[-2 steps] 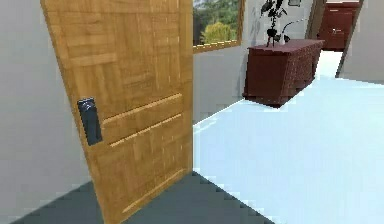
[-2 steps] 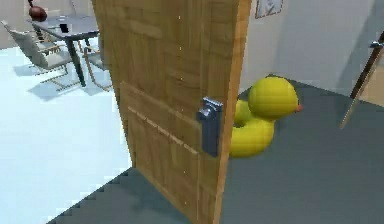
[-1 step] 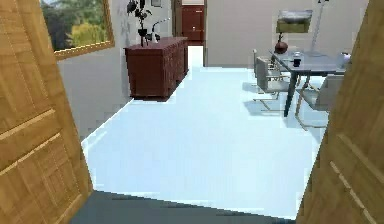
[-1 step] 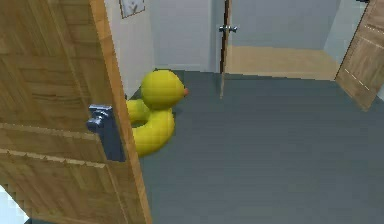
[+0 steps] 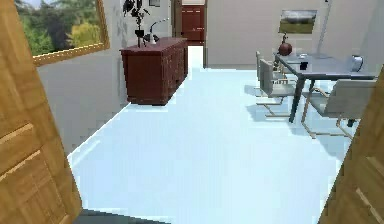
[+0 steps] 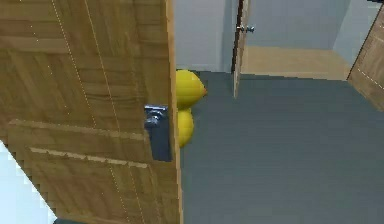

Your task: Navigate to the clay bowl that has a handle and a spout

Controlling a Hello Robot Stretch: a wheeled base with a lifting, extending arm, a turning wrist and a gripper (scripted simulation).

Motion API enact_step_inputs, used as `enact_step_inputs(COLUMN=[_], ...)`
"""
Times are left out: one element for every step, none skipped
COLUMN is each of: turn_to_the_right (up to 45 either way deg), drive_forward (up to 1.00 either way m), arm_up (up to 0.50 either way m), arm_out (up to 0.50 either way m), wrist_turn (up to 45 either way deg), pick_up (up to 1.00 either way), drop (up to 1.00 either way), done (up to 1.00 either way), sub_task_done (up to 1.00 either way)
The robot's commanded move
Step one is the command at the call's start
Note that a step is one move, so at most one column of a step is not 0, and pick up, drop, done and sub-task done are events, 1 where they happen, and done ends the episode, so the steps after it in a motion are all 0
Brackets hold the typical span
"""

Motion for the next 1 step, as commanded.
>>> enact_step_inputs(turn_to_the_right=[0.0], drive_forward=[1.0], arm_up=[0.0], arm_out=[0.0], wrist_turn=[0.0], pick_up=[0.0], drop=[0.0], done=[0.0], sub_task_done=[0.0])
